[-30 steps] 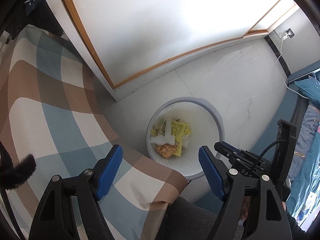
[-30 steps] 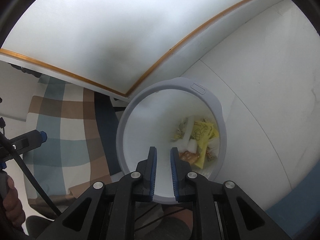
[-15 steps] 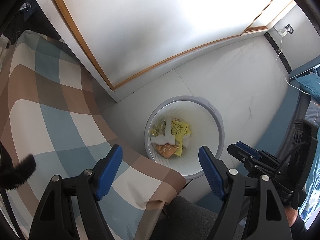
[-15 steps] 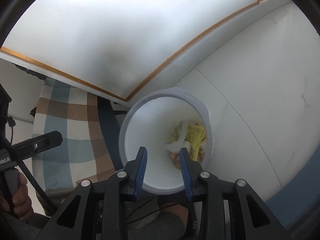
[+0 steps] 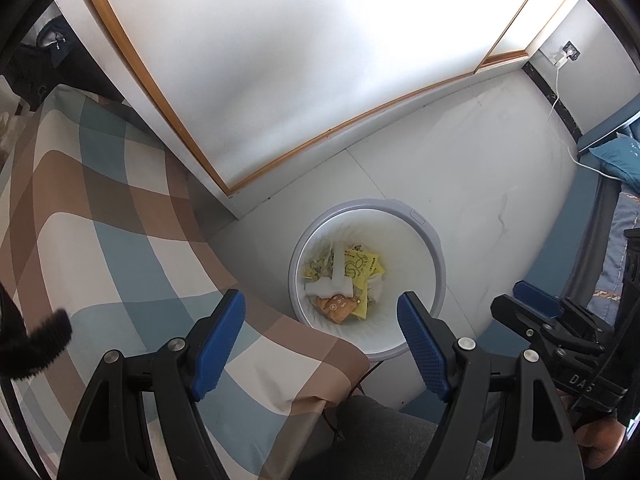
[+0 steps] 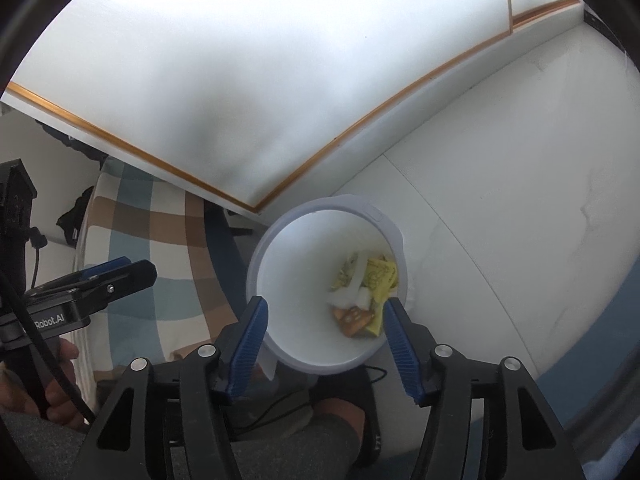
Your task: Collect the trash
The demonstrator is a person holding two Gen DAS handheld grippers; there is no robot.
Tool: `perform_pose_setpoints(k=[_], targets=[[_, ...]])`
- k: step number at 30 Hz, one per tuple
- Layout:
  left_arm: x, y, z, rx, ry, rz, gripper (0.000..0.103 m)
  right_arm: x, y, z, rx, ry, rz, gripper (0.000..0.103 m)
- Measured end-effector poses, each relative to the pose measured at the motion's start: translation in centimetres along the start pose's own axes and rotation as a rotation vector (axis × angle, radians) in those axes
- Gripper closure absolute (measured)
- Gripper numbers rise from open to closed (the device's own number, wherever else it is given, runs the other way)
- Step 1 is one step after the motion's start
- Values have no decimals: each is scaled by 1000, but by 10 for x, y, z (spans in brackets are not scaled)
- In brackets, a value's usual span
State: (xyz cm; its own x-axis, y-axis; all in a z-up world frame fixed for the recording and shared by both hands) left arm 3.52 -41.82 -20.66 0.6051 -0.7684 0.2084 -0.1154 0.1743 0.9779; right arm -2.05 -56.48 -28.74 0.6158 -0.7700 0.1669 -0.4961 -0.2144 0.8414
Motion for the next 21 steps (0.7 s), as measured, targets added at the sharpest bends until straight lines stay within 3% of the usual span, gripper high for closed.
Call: perform_pose_setpoints(k=[10,21], targets=[[-2,11,2,15,-10,8,27,0,28,-14,-22,44,4,19],[-3,42,0,9,0,57,27,-7,50,-25,-75,55,41,13]])
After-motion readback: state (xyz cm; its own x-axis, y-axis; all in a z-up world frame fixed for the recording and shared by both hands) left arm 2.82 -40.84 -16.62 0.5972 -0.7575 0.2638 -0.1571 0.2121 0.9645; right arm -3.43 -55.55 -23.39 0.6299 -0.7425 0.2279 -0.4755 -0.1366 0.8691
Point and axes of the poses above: each gripper's, at about its wrist camera, not at the fingertips, and y roughly against the way its jaws point, z to its right, x to its top, the point moved 7 cm from there along -y, roughly the way its jaws point, and after that the axes turned 9 degrees about -y, right-handed, at the moved point
